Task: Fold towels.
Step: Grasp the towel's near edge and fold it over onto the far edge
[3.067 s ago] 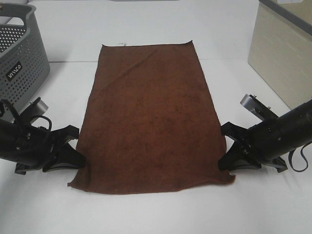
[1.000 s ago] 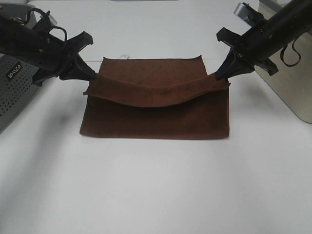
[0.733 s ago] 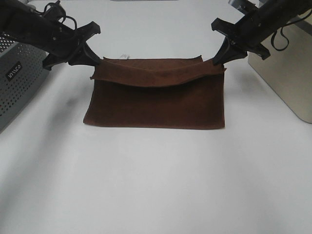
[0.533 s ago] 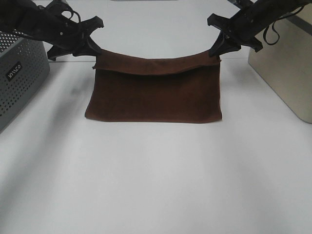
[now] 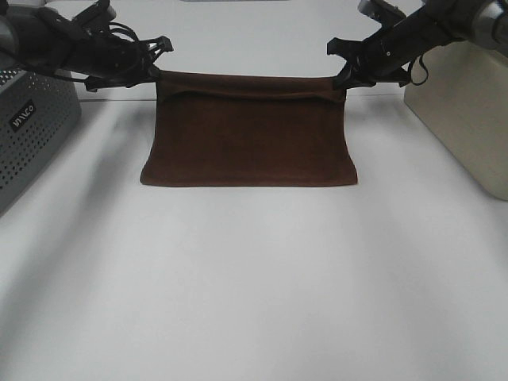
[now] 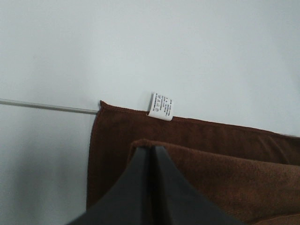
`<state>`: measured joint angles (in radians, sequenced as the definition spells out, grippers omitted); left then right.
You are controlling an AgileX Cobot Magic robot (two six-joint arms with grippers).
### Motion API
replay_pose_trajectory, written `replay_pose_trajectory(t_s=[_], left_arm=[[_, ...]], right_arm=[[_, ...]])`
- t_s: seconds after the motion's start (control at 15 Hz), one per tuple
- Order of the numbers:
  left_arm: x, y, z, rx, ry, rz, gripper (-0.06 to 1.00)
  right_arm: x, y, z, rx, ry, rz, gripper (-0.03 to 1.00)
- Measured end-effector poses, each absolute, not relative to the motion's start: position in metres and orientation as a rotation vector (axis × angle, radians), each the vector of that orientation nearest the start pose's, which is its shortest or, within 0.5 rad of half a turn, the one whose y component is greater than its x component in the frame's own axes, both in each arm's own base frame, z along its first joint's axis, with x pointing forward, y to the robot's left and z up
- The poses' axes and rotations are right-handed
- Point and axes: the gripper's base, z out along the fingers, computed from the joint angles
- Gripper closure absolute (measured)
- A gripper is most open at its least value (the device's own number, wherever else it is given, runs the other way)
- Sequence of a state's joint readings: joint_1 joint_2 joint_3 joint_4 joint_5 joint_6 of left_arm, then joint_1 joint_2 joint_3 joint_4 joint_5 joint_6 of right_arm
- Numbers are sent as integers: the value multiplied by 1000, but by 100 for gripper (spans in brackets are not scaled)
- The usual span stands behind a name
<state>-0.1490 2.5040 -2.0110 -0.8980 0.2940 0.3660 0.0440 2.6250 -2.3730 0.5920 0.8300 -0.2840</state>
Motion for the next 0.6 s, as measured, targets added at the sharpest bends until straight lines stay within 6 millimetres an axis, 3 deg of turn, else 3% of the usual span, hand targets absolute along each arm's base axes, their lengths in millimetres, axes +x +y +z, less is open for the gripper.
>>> replay_pose_trajectory(t_s=[0.2, 0.27, 0.47, 0.53, 0.6], left_arm=[[557, -105, 117, -261, 2210, -619, 89], [557, -105, 115, -261, 2214, -618, 80], [555, -107, 117, -240, 2238, -643, 29], [554, -109, 117, -222, 2256, -654, 19], [552, -110, 115, -189, 2286, -660, 14]], right_arm=[[568, 62, 131, -52, 2439, 600, 94], [569, 62, 130, -55, 2438, 600, 85], [568, 63, 130, -56, 2444, 613, 33], [565, 63, 129, -69, 2472, 629, 22], [562, 65, 128, -89, 2509, 653, 18]])
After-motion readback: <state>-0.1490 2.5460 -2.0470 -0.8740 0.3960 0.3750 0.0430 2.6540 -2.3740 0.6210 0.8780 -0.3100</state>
